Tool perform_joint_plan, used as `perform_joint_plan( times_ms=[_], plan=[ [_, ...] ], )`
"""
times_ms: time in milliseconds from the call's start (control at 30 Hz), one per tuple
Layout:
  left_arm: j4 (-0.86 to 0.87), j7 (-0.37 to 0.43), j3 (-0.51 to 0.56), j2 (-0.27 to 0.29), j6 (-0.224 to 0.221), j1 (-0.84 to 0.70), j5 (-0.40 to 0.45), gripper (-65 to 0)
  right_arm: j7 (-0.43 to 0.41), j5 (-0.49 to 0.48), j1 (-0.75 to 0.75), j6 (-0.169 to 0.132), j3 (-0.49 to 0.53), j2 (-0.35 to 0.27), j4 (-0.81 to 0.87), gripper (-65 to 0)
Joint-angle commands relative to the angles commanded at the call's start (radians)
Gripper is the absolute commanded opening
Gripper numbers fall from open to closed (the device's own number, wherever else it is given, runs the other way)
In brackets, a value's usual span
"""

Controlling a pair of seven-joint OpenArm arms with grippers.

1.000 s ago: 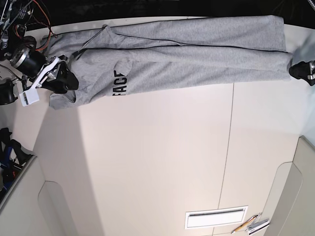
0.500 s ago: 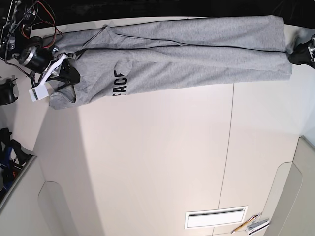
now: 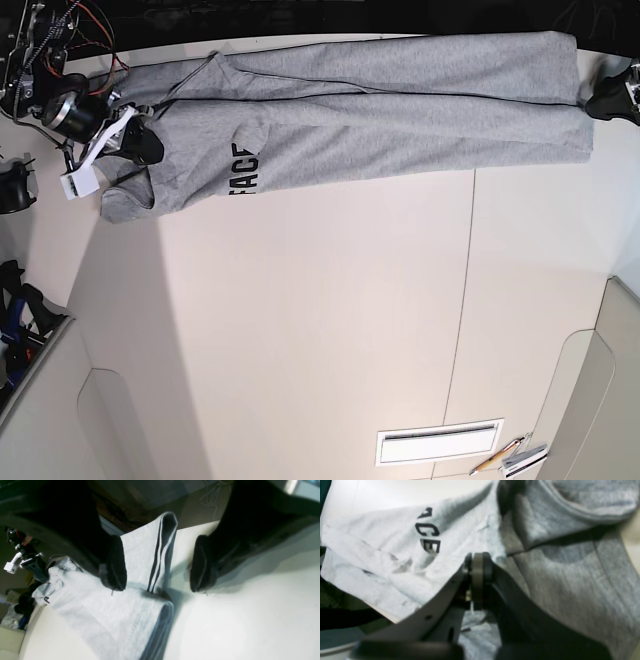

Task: Fold the T-shirt properly
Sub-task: 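Hold the folded shoulder with the right gripper while left gripper grasps hem, then pull the hem end with the left gripper to straighten the strip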

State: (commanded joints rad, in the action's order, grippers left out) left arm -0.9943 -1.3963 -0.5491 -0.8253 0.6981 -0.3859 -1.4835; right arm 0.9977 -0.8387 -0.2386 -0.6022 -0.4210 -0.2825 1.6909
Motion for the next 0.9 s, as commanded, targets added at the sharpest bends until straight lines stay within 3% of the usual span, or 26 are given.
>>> perform_joint_plan(
  times_ms=[200,433,633,667,700,767,800,833,900],
  plan=[
    [-0.111,0.0,0.001,0.011,0.0,0.0,0.0,-20.8,0.001,-0.011,0.0,0.0,0.0,0.0,0.0,-65.0],
    [-0.132,0.0,0.006,0.078,0.0,-0.003,0.0,-20.8,0.0,-0.011,0.0,0.0,0.0,0.0,0.0,-65.0],
    [-0.14,0.0,0.079,0.083,0.0,-0.003,0.0,-20.9,0.0,-0.011,0.0,0.0,0.0,0.0,0.0,-65.0],
    [-0.149,0.0,0.087,0.083,0.0,-0.003,0.0,-22.7,0.0,-0.011,0.0,0.0,0.0,0.0,0.0,-65.0],
    [-0.159,0.0,0.09,0.083,0.0,-0.002,0.0,-29.6,0.0,-0.013,0.0,0.0,0.0,0.0,0.0,-65.0],
    [-0.172,0.0,0.09,0.083,0.0,-0.002,0.0,-51.6,0.0,-0.015,0.0,0.0,0.0,0.0,0.0,-65.0],
    [-0.177,0.0,0.09,0.083,0.0,-0.002,0.0,-59.0,0.0,-0.015,0.0,0.0,0.0,0.0,0.0,-65.0],
    [-0.183,0.0,0.09,0.083,0.0,0.001,0.0,-64.1,0.0,-0.015,0.0,0.0,0.0,0.0,0.0,-65.0],
    [-0.193,0.0,0.09,0.082,0.0,0.003,0.0,-65.0,0.0,-0.015,0.0,0.0,0.0,0.0,0.0,-65.0]
  ],
)
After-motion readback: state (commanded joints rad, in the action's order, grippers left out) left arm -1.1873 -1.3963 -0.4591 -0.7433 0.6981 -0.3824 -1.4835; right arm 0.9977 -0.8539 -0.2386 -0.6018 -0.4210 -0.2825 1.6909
